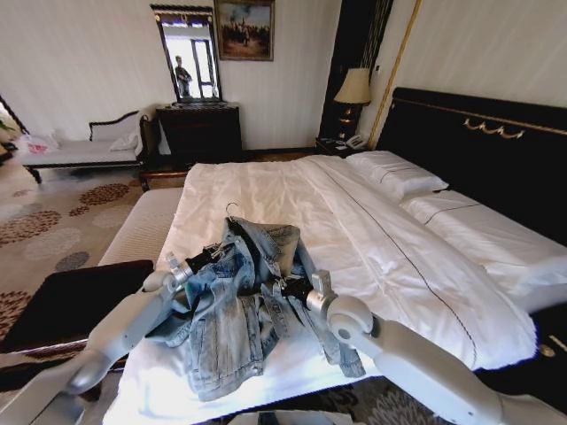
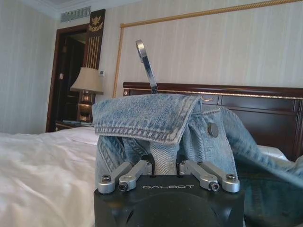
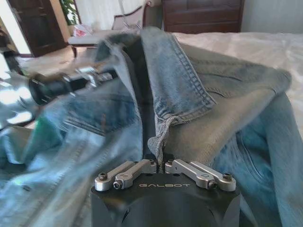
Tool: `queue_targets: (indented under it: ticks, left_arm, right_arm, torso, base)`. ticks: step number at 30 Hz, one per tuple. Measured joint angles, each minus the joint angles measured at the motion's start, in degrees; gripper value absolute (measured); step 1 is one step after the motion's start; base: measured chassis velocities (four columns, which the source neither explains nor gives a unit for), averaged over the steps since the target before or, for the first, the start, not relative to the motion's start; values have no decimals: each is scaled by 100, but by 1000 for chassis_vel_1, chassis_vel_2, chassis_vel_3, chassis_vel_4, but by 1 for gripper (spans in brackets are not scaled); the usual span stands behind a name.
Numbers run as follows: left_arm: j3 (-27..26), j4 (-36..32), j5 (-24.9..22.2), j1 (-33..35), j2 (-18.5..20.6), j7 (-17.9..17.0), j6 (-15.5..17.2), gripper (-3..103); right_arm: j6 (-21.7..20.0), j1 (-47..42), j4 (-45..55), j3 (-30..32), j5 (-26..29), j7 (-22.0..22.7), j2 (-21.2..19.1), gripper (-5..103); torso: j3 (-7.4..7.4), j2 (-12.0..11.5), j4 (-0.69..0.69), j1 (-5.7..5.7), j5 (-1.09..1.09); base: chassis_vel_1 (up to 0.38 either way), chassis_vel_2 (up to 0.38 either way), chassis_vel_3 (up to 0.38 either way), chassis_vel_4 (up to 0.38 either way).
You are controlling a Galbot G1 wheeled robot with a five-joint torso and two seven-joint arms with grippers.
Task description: Pick up the clothes from the bed and hang them on the clothes hanger.
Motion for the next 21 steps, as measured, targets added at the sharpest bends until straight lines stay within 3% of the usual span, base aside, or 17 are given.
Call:
queue_targets:
  ticks: [3, 6, 11, 20, 21]
  left_arm:
    - [-43, -73, -3, 55, 43, -23, 0, 19]
    - [-144, -284, -37, 215, 181, -59, 6, 18]
    - [-313, -538, -43, 447, 348, -78, 15, 17]
    - [-368, -693, -42, 538, 406, -90, 22, 17]
    - [-360, -689, -33, 534, 388, -92, 22, 17]
  right_arm:
    - [84, -7, -272, -37, -188, -47, 82, 2]
    - [389, 11, -909, -86, -833, -148, 288, 2]
    - [554, 63, -1466, -76, -1328, -130, 525, 2]
    - [601, 170, -1484, -196, -1486, -143, 599, 0]
    - [598, 184, -1439, -215, -1478, -145, 594, 4]
  torso:
    - [0, 0, 1, 0, -1]
    - [0, 0, 0, 0, 0]
    - [0, 0, 2, 0, -1]
    - [1, 0, 0, 0, 0]
    - [0, 0, 1, 0, -1]
  base:
    - [0, 0, 0, 0]
    - [0, 0, 0, 0]
    - [0, 0, 0, 0]
    - [0, 0, 0, 0]
    - [0, 0, 0, 0]
